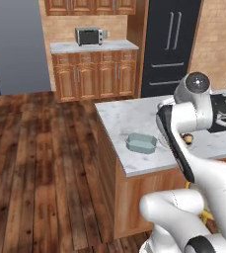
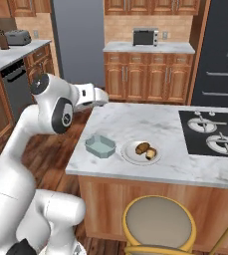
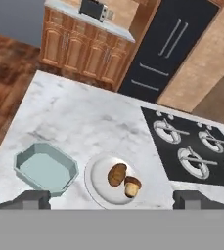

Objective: Retrieve the tupperware and aluminum foil from the cabinet and place them on the dining counter near the plate with potato and mushroom to prepare for storing leftovers.

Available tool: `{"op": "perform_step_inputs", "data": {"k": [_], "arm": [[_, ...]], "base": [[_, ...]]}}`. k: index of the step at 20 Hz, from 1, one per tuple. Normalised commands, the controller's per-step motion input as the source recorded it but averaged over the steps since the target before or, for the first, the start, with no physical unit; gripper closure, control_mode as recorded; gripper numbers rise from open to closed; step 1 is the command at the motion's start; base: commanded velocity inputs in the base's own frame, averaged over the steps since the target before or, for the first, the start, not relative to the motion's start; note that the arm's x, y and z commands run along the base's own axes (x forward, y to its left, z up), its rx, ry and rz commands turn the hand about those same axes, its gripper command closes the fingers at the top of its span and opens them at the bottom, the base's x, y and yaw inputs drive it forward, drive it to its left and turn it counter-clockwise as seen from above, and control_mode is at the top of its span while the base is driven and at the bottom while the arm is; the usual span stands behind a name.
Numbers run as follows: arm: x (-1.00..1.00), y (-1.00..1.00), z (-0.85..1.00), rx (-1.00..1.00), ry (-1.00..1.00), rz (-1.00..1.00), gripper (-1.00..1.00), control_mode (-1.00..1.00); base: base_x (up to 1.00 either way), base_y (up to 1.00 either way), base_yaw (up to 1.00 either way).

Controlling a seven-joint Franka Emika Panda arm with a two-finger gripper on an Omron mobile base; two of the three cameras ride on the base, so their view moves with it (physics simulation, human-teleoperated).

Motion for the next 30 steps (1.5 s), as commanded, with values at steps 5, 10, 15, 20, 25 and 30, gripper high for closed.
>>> {"op": "perform_step_inputs", "data": {"k": [5, 10, 15, 20, 25, 30], "arm": [[-1.00, 0.37, 0.00, -0.32, 0.15, 0.38, -1.00, -1.00], [-1.00, 0.23, -0.07, -0.15, 0.02, 0.29, -1.00, -1.00], [-0.60, 0.08, -0.24, -0.02, -0.01, 0.17, -1.00, 1.00], [0.00, 0.00, 0.00, 0.00, 0.00, 0.00, -1.00, 1.00], [0.00, 0.00, 0.00, 0.00, 0.00, 0.00, -1.00, 1.00], [0.00, 0.00, 0.00, 0.00, 0.00, 0.00, -1.00, 1.00]], "base": [[0.00, 0.00, 0.00], [0.00, 0.00, 0.00], [-0.40, 0.10, 0.11], [-0.77, 0.63, 0.25], [-0.05, 1.00, 0.17], [0.21, 1.00, 0.08]]}}
